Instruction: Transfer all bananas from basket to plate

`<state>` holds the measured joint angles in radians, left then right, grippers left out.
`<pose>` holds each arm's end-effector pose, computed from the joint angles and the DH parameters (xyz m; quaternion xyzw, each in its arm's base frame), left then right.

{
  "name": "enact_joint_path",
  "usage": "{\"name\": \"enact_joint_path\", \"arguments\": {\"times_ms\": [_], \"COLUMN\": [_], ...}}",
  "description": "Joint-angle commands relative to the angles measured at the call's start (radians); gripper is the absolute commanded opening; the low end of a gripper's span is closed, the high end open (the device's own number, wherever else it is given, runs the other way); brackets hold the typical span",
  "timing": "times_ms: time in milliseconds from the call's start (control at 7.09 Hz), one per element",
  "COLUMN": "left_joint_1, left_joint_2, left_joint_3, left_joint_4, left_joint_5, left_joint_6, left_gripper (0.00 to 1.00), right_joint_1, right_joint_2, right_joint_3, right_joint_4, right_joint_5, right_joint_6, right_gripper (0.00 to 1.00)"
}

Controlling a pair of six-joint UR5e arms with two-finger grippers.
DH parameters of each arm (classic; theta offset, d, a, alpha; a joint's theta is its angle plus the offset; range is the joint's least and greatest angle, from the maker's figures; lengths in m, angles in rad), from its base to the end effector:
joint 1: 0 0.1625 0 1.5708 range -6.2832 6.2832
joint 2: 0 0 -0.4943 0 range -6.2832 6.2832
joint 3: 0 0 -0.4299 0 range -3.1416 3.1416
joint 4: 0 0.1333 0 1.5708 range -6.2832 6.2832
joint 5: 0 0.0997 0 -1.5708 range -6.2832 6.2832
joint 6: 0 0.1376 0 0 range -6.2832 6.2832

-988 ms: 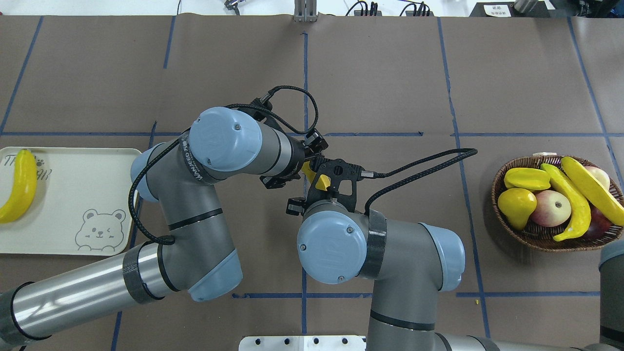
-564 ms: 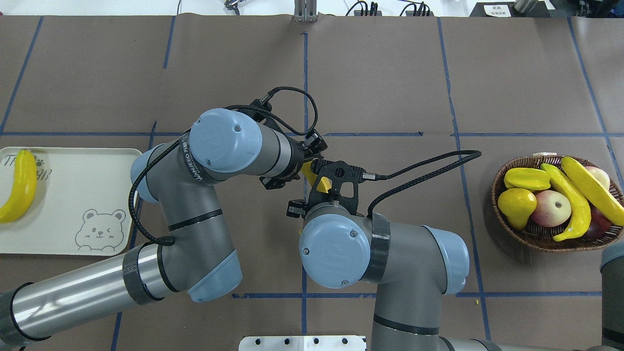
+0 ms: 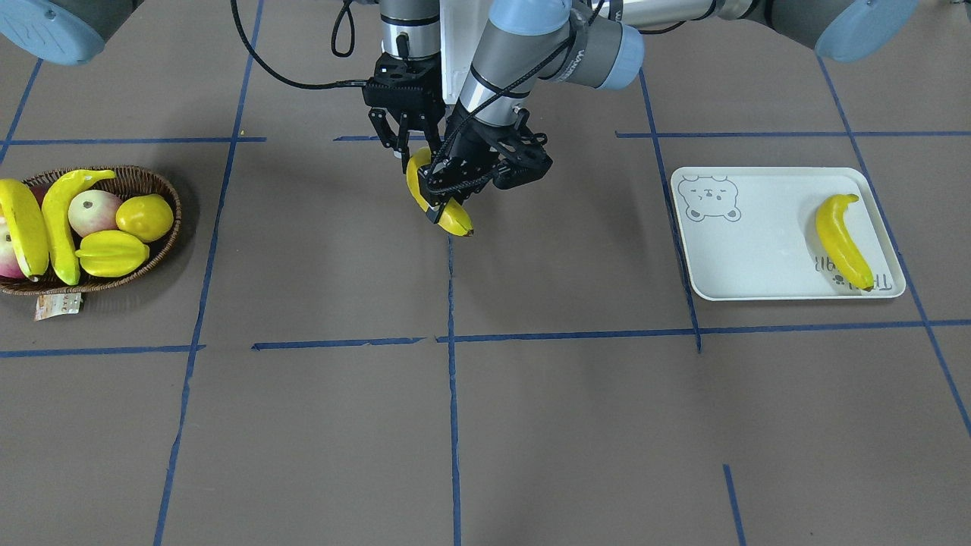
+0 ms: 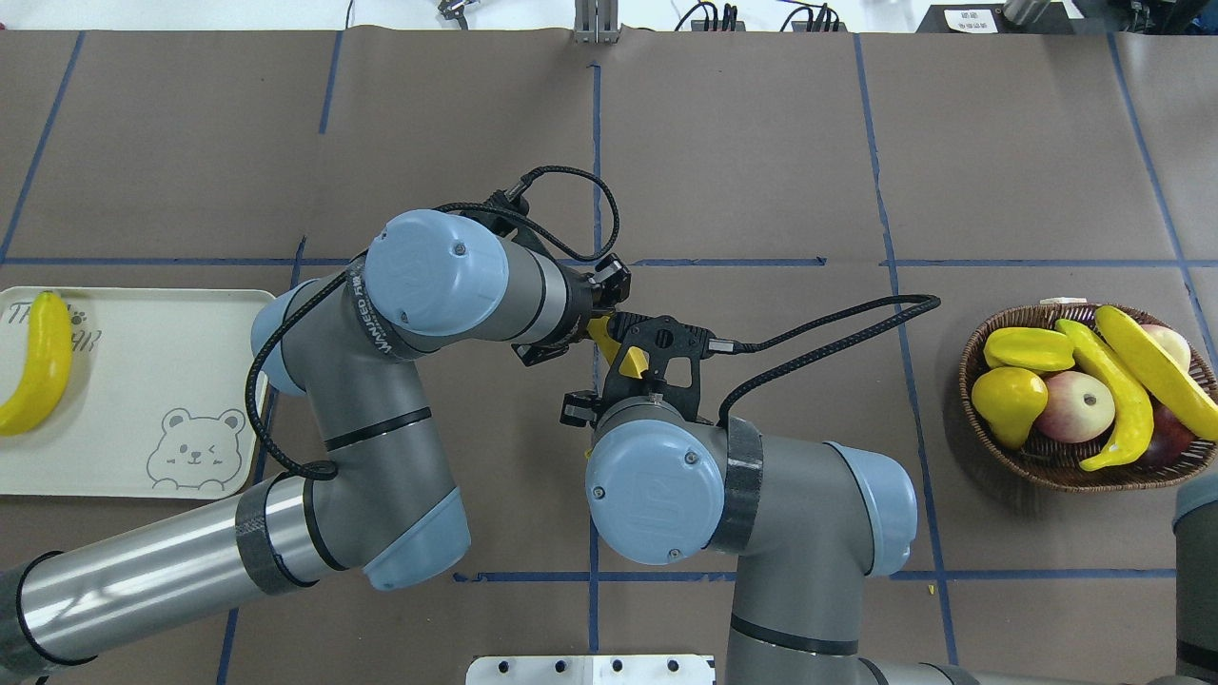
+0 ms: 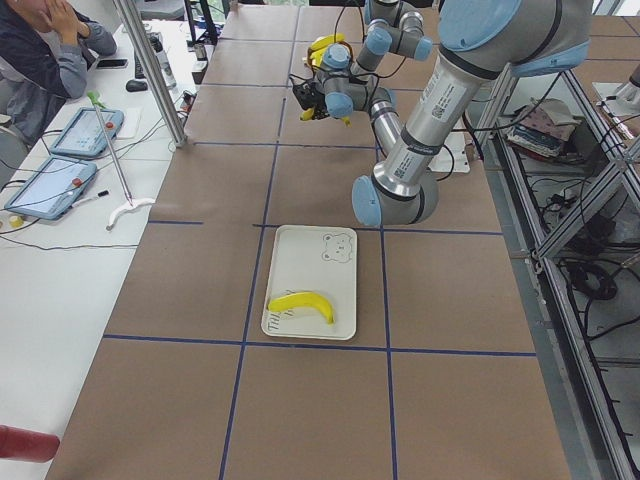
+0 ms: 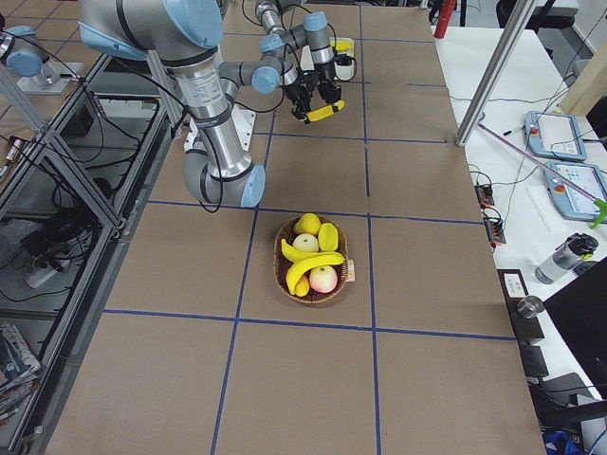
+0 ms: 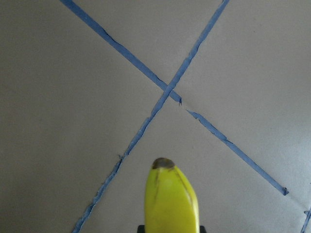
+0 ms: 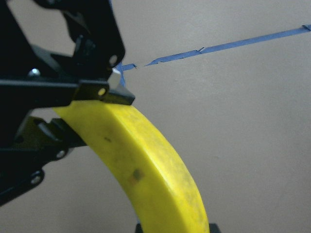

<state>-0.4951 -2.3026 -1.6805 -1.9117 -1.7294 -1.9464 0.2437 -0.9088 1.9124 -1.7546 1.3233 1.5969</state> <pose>0.6336 -0.4689 0.1689 -0.0325 0.5585 -0.3090 0.7691 -0.6394 -0.3311 0.2080 0.1555 -0.3808 0.1711 0.8953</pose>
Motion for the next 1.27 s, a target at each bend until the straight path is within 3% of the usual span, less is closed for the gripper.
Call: {"name": "enact_joint_path", "arguments": {"times_ms": [0,423,988,1129], "left_joint_1": [0.0,-0.034,-0.143,-0.16], "left_joint_2": [0.002,0.053,0.312,0.412], "left_joint_3": [-0.001,-0.03,-0.182,-0.229], "left_joint_4": [0.0,0.006,0.014,0.013], "left_joint_5": [-0.002,-0.005,-0.012,-0.051], "left_joint_6": [0.001,0.053,0.063,0.168], "left_gripper": [0.0,0.0,0.0,0.0], "right_joint_1": [0.002,0.049,0.143,0.15], "right_joint_2": [0.004,0.002,-0.024,-0.03], "right_joint_3": [0.04,0.115,0.117,0.116], "right_joint_4": [0.0,-0.003,-0.089,-0.089], "right_joint_5": [0.004,0.039,0.149,0.152], "right_joint_6": [-0.003,-0.011,-0.064,-0.067], "right_gripper": [1.0,1.0,1.0,1.0]}}
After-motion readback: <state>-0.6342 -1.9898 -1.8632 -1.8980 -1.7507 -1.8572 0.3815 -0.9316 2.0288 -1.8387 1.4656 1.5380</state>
